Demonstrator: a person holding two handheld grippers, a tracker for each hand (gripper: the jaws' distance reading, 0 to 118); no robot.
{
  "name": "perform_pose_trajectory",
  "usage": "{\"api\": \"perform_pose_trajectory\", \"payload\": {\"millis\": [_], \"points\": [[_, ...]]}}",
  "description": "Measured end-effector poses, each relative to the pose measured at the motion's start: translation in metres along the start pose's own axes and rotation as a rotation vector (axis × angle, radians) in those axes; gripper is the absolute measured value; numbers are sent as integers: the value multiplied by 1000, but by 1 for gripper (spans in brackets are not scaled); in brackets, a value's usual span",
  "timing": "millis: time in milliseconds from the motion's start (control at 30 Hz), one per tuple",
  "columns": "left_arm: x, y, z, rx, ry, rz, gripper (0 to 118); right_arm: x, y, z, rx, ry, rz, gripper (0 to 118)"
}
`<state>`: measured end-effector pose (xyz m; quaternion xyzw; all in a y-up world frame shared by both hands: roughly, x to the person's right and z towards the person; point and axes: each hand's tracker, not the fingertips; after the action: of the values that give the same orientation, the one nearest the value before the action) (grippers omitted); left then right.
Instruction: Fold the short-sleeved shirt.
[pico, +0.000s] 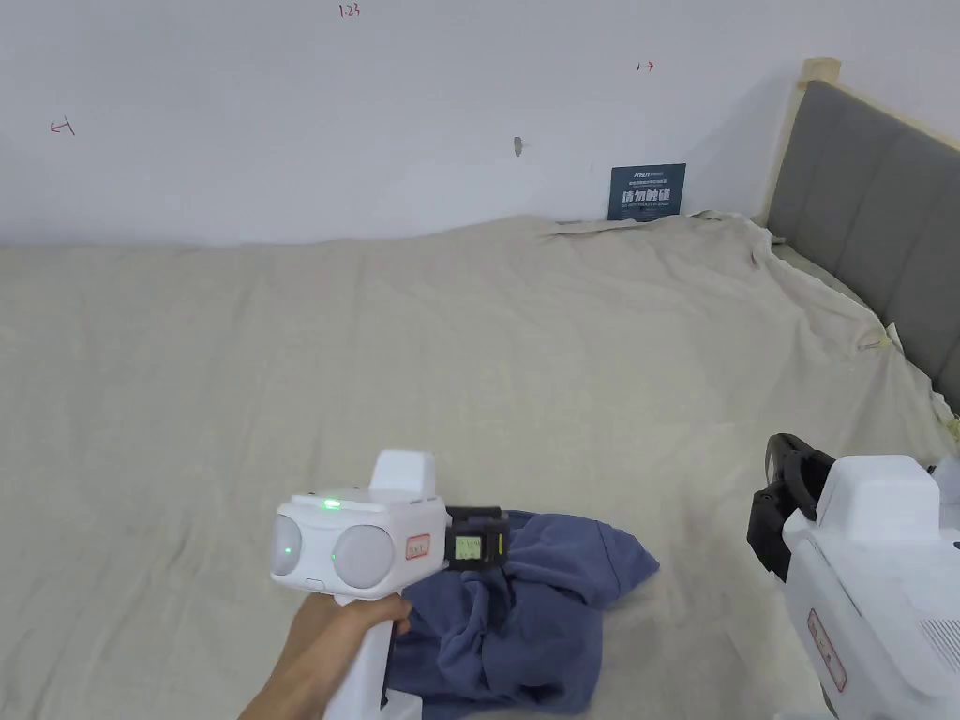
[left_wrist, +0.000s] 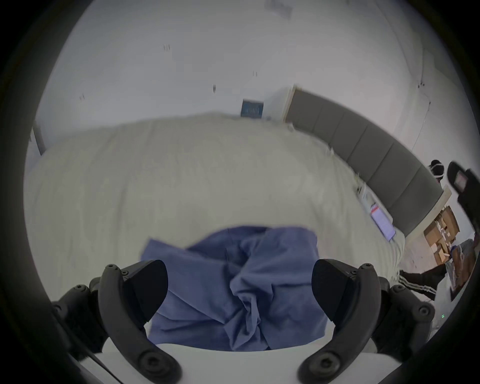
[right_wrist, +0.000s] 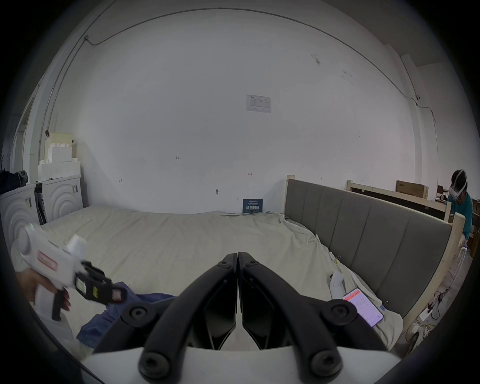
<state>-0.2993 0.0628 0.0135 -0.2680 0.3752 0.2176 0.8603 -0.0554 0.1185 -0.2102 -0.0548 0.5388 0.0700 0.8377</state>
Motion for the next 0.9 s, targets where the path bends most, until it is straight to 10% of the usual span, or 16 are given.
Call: {"api": "perform_pose_trajectory", "payload": {"millis": [467,733,900], "points": [[-45,-5,95,491,303,-13,105,-7,7,1,50,25,-9,0],[-71,-35,113,580,418,-8,7,-9,6,1,55,31,-7,0],[-72,-44,121,601,469,-31,0,-10,4,1,54,30,-10,0]]}}
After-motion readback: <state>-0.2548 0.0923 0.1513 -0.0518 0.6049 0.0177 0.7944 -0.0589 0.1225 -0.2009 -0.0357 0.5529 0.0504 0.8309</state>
